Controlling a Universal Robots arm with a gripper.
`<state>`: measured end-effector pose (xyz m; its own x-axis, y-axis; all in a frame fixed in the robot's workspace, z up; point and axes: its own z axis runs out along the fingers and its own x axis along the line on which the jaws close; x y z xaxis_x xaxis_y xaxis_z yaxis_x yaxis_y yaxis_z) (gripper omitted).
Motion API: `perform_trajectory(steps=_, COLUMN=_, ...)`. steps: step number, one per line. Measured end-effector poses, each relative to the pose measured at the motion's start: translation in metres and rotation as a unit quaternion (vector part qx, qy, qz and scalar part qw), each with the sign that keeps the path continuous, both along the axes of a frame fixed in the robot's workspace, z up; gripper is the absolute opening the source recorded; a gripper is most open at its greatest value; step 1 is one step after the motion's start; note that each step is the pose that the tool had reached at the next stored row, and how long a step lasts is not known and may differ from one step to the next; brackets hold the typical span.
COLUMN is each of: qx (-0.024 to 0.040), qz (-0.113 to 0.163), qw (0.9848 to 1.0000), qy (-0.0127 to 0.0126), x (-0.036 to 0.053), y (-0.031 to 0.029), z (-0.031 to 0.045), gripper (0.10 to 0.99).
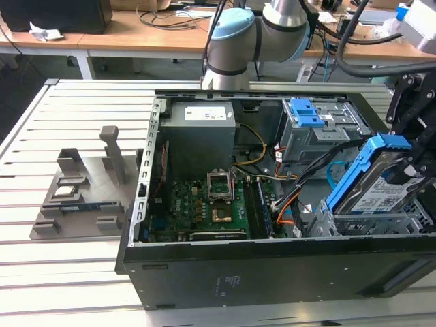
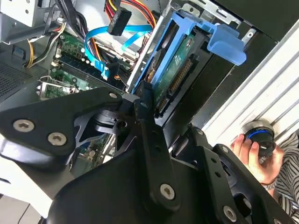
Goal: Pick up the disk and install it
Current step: 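Insert the disk into the insertion slot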
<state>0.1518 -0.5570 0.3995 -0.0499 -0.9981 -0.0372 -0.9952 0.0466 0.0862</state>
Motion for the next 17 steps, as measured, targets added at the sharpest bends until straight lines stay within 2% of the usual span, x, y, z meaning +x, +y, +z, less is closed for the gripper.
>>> perform_trajectory(steps=1, qx=-0.0001, qz=0.0, qw=1.0, qy=0.0, x=0.0, y=0.0, z=-0.0172, gripper=0.361)
perform_trajectory(steps=2, qx=-0.0001, qz=0.0, qw=1.0, qy=0.0, x=0.0, y=0.0, z=-0.0234, gripper=0.361)
perform_trajectory(steps=9, qx=-0.0001, qz=0.0, qw=1.0, qy=-0.0003, x=0.0, y=-0.0001, z=-0.0237, gripper=0.373)
perform_trajectory(steps=10, qx=0.0, qz=0.0, qw=1.0, qy=0.0, x=0.0, y=0.0, z=-0.0238, gripper=0.435)
perform_trajectory(steps=13, qx=-0.0001, qz=0.0, qw=1.0, qy=0.0, x=0.0, y=0.0, z=-0.0239, gripper=0.424)
perform_trajectory(steps=14, qx=-0.0001, qz=0.0, qw=1.0, qy=0.0, x=0.0, y=0.0, z=-0.0239, gripper=0.294)
perform_trajectory(steps=17, qx=-0.0001, qz=0.0, qw=1.0, qy=0.0, x=0.0, y=0.0, z=-0.0241, gripper=0.114)
